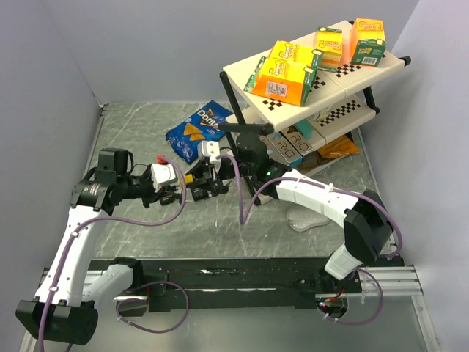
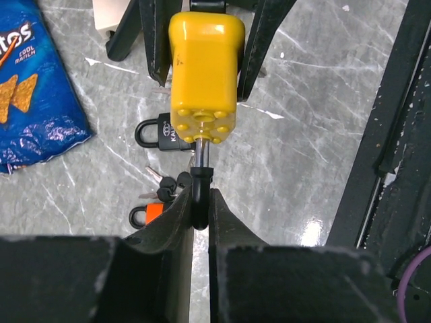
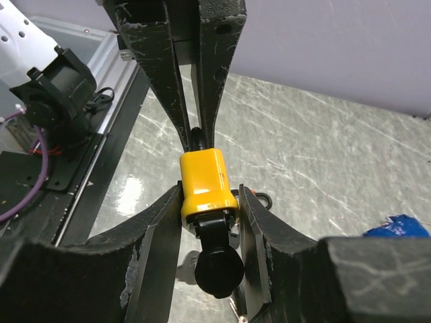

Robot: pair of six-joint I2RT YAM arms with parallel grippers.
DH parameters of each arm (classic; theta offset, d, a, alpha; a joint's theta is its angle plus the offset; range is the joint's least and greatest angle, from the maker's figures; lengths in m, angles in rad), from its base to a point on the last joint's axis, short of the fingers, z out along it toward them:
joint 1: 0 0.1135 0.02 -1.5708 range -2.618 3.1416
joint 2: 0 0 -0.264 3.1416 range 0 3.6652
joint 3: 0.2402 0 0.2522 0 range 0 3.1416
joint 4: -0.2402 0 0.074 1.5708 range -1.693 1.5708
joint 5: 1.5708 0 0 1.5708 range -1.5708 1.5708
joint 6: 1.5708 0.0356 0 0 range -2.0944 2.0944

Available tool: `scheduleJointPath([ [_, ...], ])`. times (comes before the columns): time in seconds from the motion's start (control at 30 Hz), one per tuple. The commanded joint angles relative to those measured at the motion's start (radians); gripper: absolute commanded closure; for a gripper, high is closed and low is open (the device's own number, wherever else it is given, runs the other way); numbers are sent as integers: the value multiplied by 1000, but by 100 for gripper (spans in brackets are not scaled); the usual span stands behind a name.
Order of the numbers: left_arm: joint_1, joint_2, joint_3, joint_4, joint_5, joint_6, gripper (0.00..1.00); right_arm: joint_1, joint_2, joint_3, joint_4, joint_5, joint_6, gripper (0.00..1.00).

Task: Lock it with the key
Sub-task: Lock the lock.

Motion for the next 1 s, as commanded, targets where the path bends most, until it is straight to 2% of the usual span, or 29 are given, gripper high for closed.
scheduleJointPath([
  [0.0,1,-19,-2,31,12,-12,99,2,30,107,-4,-30,32,92],
  [0.03,1,-20,-4,28,24,-20,99,0,36,121,-25,-31,36,63],
  [0.1,1,-28,-10,20,32,-26,99,-1,47,147,-49,-25,46,33],
  [0.13,1,-29,-14,12,35,-20,99,0,47,150,-55,-20,46,31],
  [0.3,1,-35,-16,-18,47,3,99,-7,49,166,-68,-8,36,25],
  [0.8,1,-49,6,-20,104,-58,99,-12,72,161,-115,3,-36,25],
  [0.97,1,-51,24,-43,142,-77,99,-12,112,176,-123,79,-40,25],
])
